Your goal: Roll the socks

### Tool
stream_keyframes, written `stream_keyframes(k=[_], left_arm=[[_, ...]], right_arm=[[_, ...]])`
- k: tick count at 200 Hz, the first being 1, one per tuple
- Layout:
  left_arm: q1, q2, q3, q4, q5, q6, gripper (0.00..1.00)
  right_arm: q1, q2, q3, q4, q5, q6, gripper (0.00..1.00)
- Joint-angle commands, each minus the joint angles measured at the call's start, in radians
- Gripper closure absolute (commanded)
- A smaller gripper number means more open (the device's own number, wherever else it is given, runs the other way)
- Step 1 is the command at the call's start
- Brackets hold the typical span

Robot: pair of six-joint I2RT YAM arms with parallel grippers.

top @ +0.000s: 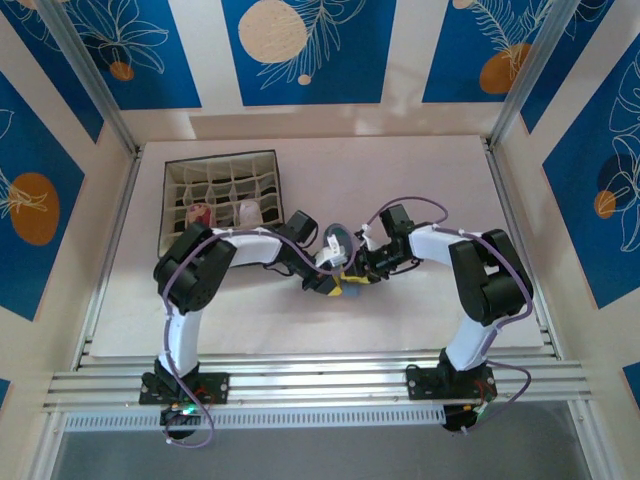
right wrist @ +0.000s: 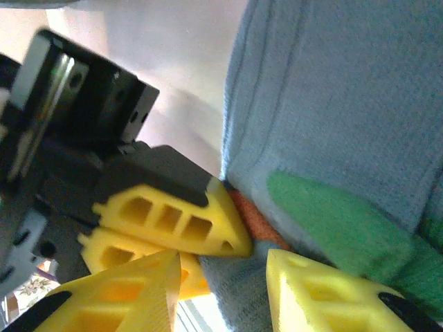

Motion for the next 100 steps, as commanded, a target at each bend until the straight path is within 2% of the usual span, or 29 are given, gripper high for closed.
stream_keyframes(k=[1, 36, 59, 100], left_arm=[[0.037, 0.071, -0.008, -0.119, -0.036, -0.127, 1.0], [0.062, 0.103, 0.001, -0.1, -0.043, -0.231, 1.0], [0.064, 0.11, 0.005, -0.096, -0.047, -0.256, 1.0], [0.065, 0.064, -0.03, -0.056, -0.076, -0.255, 1.0]], right_arm=[[0.008, -0.016, -0.035, 0.004, -0.04, -0.021, 0.62], [0.014, -0.012, -0.059, -0.003, 0.02, -0.01, 0.61], [0.027, 0.019, -0.044, -0.015, 0.045, -0.003, 0.65], [0.043, 0.071, 0.009, -0.096, 0.122, 0.005, 0.95]])
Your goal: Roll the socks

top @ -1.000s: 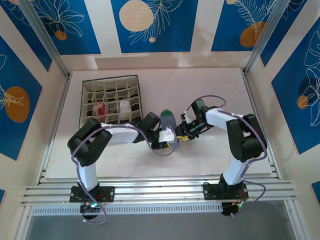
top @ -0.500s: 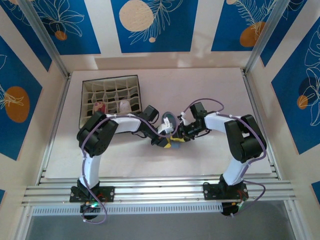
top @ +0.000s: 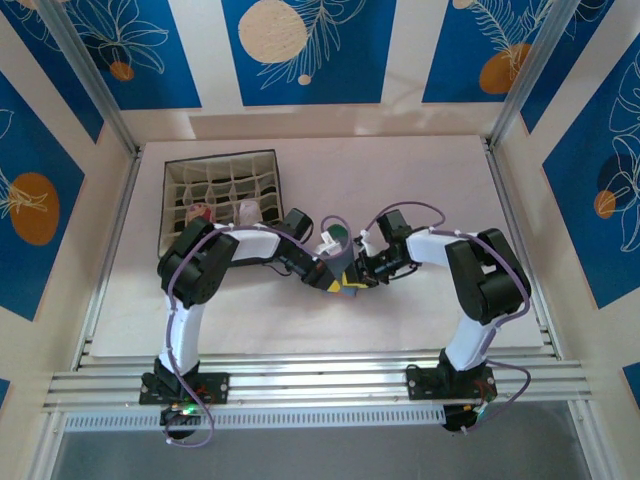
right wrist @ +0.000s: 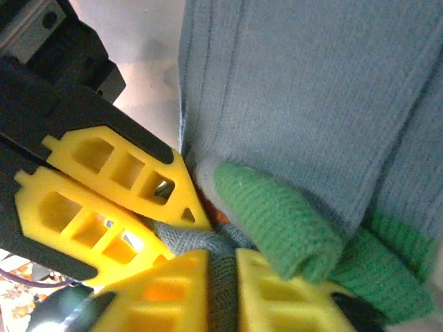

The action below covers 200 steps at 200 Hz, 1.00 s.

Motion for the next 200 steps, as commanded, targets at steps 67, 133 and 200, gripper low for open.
stream_keyframes(k=[67, 133, 200], left_arm=[[0.012, -0.317, -0.327, 0.33, -0.194, 0.218, 0.75], [-0.042, -0.54, -0.558, 0.605, -0.43, 0.474, 0.64], [-0.216, -0.485, -0.5, 0.53, -0.728, 0.752, 0.6]], right_arm=[[0.003, 0.2, 0.182, -0.305, 0.09, -0.05, 1.0], [0.008, 0.254, 0.255, -0.402, 0.08, -0.1, 1.0], [0.017, 0.282, 0.302, -0.457, 0.093, -0.124, 1.0]])
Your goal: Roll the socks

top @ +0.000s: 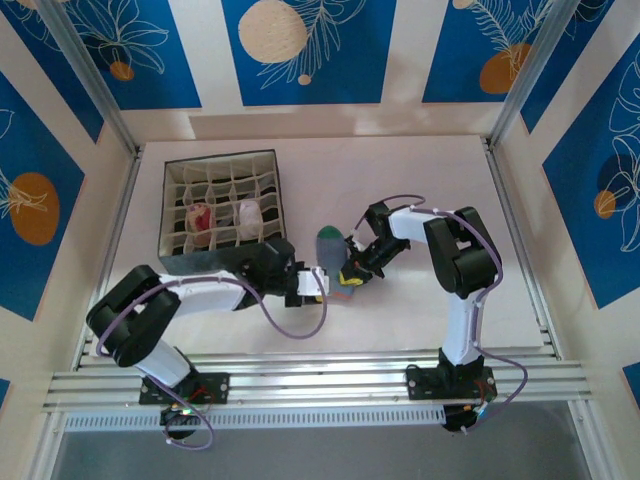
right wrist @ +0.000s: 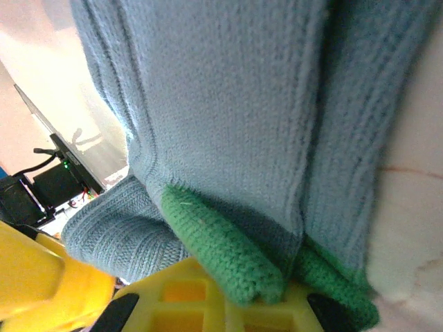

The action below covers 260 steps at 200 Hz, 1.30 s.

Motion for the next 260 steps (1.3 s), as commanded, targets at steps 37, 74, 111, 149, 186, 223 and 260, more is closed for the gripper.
stream_keyframes(k=[37, 74, 111, 149, 186, 223, 260], left_arm=[[-0.094, 0.105, 0.087, -0.06, -0.184, 0.213, 0.56], [-0.125, 0.176, 0.112, -0.078, -0.244, 0.222, 0.66], [-0.126, 0.206, 0.098, -0.077, -0.275, 0.166, 0.97], [-0.078, 0.185, 0.107, -0.155, -0.088, 0.037, 1.0], [-0.014, 0.213, 0.146, -0.226, 0.134, -0.077, 1.0], [0.03, 0.257, 0.181, -0.261, 0.231, -0.16, 1.0], [0.079, 0.3, 0.228, -0.291, 0.275, -0.282, 1.0]], right_arm=[[0.011, 0.048, 0.019, -0.078, 0.1, -0.03, 1.0], [0.016, 0.036, 0.017, -0.075, 0.105, -0.019, 0.99], [0.006, -0.024, -0.003, -0.053, 0.076, -0.009, 0.78], [-0.039, -0.144, -0.058, 0.032, 0.042, 0.026, 0.67], [-0.066, -0.231, -0.107, 0.129, 0.081, 0.056, 0.64], [-0.05, -0.25, -0.134, 0.24, -0.004, 0.072, 0.77], [-0.032, -0.189, -0.162, 0.283, -0.063, 0.069, 0.67]])
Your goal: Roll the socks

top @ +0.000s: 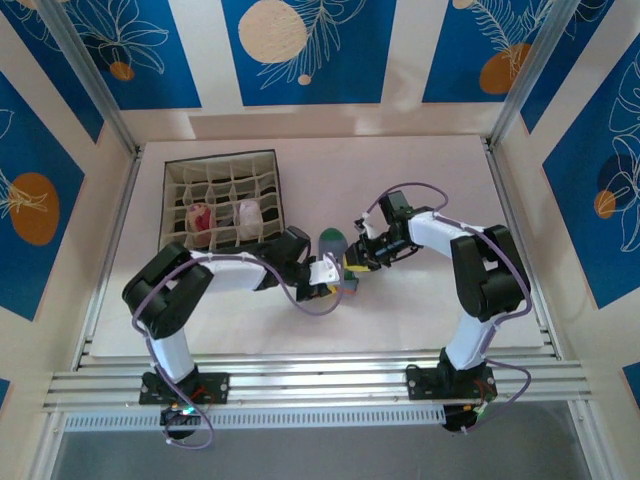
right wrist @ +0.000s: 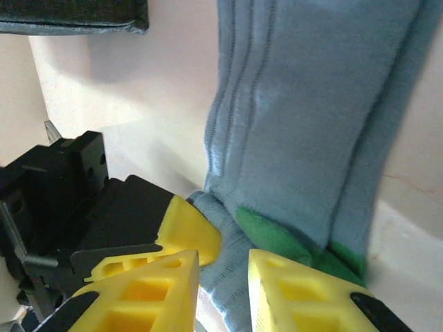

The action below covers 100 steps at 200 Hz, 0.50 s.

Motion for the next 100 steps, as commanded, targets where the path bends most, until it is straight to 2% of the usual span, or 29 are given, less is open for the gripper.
stream_keyframes(k=[1, 30, 76, 100], left_arm=[[0.027, 0.067, 0.02, -0.148, 0.079, -0.122, 1.0], [0.069, 0.125, 0.091, -0.229, 0.092, -0.224, 1.0], [0.16, 0.182, 0.128, -0.222, 0.113, -0.506, 1.0], [0.179, 0.207, 0.14, -0.233, 0.116, -0.569, 1.0]], right_arm=[[0.011, 0.038, -0.037, 0.053, -0.081, 0.01, 0.67], [0.017, 0.053, -0.087, 0.102, -0.112, 0.021, 0.59], [0.018, 0.049, -0.13, 0.142, -0.102, 0.025, 0.59], [0.019, 0.043, -0.147, 0.169, -0.078, 0.038, 0.58]])
